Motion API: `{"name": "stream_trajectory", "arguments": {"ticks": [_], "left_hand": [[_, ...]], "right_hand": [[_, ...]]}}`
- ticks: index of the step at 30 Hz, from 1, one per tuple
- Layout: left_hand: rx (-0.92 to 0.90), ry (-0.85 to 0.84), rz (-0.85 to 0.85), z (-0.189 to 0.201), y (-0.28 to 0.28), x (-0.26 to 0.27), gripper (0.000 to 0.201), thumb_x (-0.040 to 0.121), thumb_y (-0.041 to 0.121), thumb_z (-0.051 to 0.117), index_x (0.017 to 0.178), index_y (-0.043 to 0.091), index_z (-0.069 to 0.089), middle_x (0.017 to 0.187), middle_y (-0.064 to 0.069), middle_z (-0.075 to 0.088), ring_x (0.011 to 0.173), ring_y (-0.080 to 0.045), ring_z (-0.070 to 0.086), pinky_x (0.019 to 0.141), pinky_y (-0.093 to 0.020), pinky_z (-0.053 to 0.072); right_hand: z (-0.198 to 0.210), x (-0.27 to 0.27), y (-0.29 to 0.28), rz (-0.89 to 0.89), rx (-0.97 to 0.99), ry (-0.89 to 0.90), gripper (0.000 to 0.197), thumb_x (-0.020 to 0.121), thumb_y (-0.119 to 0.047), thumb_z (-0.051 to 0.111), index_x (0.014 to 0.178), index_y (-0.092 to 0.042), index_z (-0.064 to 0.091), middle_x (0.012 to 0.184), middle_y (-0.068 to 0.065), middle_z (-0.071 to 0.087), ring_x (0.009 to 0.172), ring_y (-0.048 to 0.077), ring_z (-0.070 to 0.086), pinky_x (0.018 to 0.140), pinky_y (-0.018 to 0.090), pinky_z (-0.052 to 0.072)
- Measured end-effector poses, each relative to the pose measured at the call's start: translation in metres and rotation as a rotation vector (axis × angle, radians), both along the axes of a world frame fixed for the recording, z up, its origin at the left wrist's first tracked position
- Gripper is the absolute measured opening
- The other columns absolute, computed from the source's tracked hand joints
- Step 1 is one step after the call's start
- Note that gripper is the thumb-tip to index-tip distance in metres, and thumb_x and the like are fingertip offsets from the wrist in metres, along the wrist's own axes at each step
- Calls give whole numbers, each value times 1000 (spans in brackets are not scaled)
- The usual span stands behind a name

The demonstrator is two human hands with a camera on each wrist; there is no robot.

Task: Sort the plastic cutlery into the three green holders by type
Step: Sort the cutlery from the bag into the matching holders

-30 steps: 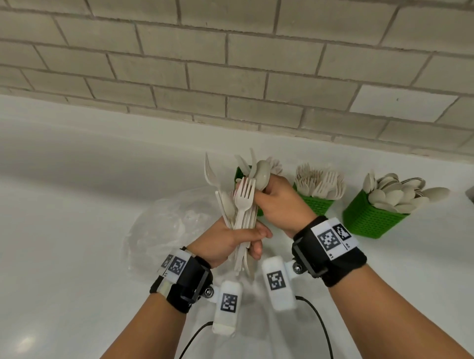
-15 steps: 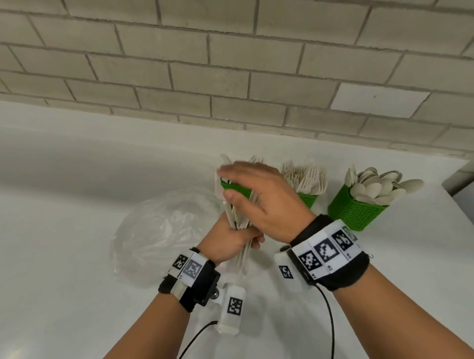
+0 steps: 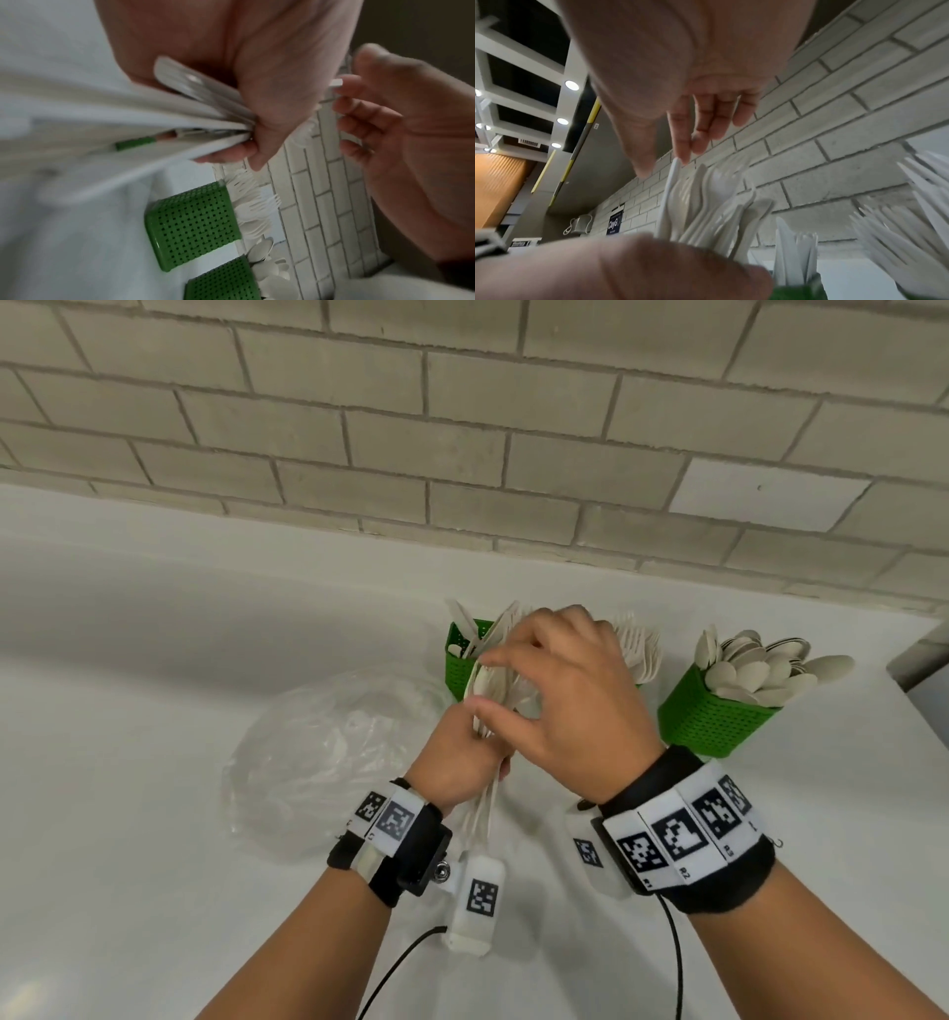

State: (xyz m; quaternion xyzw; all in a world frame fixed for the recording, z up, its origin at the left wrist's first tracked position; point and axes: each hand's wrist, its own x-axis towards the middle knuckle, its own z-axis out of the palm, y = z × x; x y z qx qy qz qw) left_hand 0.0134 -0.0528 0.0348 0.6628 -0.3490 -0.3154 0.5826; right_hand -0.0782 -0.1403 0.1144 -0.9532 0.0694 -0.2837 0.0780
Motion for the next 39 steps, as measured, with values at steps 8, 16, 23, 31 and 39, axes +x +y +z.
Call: {"name": "stream_trajectory", "arguments": {"ticks": [8, 16, 23, 31, 39], "left_hand": [[-27, 35, -3, -5, -5, -4, 14, 86, 1, 66, 86, 13, 59, 70, -2, 55, 50, -10, 53, 50, -25, 46], [-220, 380, 86, -12, 5, 5, 11, 86, 0, 65, 83, 10, 60, 63, -4, 51, 48, -17, 46, 52, -30, 44], [-477, 772, -98, -1, 2, 3, 41, 67, -16, 59, 103, 3, 62, 61, -2, 43, 43, -9, 39, 48, -25, 39], [-408, 753, 5, -3, 9, 2, 11, 75, -2, 63, 84, 5, 61, 55, -1, 46, 39, -10, 38, 44, -25, 38], [-412, 733, 92, -1, 17, 15, 16, 81, 13, 66, 94, 5, 59, 54, 1, 40, 42, -10, 37, 45, -23, 37]], "right_hand": [[15, -14, -17, -5, 725, -94, 4, 83, -11, 73, 83, -15, 74, 70, -6, 69, 65, 10, 65, 62, 23, 54], [4, -61, -55, -76, 1216, -341, 7, 74, 1, 71, 80, 1, 66, 64, 8, 71, 57, 15, 66, 53, 20, 54], [-57, -70, -34, -142, 1243, -117, 16, 84, 1, 66, 91, -11, 74, 67, 10, 68, 62, 19, 63, 68, 30, 58], [-73, -61, -7, -86, 1027, 108, 8, 86, -19, 71, 90, -23, 77, 82, -2, 70, 74, 7, 61, 71, 18, 47], [-36, -13, -26, -93, 957, -28, 13, 86, -18, 71, 75, -22, 63, 70, 5, 68, 60, 19, 62, 61, 37, 53]]}}
